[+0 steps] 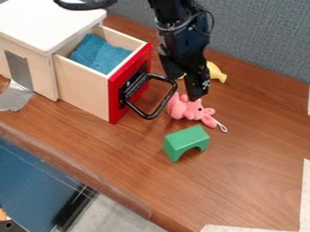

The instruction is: Put the pink stoy in the drawer

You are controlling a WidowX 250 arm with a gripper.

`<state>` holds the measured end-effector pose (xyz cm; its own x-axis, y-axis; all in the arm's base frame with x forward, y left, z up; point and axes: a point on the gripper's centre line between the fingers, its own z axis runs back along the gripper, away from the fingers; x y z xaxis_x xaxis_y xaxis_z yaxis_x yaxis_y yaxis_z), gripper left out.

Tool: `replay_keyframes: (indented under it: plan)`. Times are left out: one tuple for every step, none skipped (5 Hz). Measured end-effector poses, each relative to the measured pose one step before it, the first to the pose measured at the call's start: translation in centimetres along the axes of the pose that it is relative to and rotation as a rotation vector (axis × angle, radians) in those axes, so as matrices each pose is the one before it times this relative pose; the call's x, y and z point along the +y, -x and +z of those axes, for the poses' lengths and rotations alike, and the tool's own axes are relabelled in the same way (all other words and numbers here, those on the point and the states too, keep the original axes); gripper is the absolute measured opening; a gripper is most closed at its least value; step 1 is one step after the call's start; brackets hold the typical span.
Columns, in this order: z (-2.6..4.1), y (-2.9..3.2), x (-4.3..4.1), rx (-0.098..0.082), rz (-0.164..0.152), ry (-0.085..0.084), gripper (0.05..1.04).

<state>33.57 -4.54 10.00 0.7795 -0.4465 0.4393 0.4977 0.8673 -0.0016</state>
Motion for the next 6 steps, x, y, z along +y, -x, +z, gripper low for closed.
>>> replay_keyframes:
  plan:
    - [-0.888, -0.122, 0.104, -0.0127, -0.0217, -0.0204, 0.999]
    - [-1.089, -0.135, 0.109, -0.0027, -0.0215, -0.0234, 0.999]
    - [-1.402, 0.226, 0.202, 0.0084, 0.0022, -0.0089, 0.999]
    - [-0.733, -1.080, 0.537, -0.0173, -0.0043, -0.0214, 0.999]
    - [-0.922, -0.894, 0.596, -0.0038, -0.0064, -0.0179, 0.999]
    - [-1.264, -0.353, 0.410, 0.0091, 0.0104, 0.0022, 0.999]
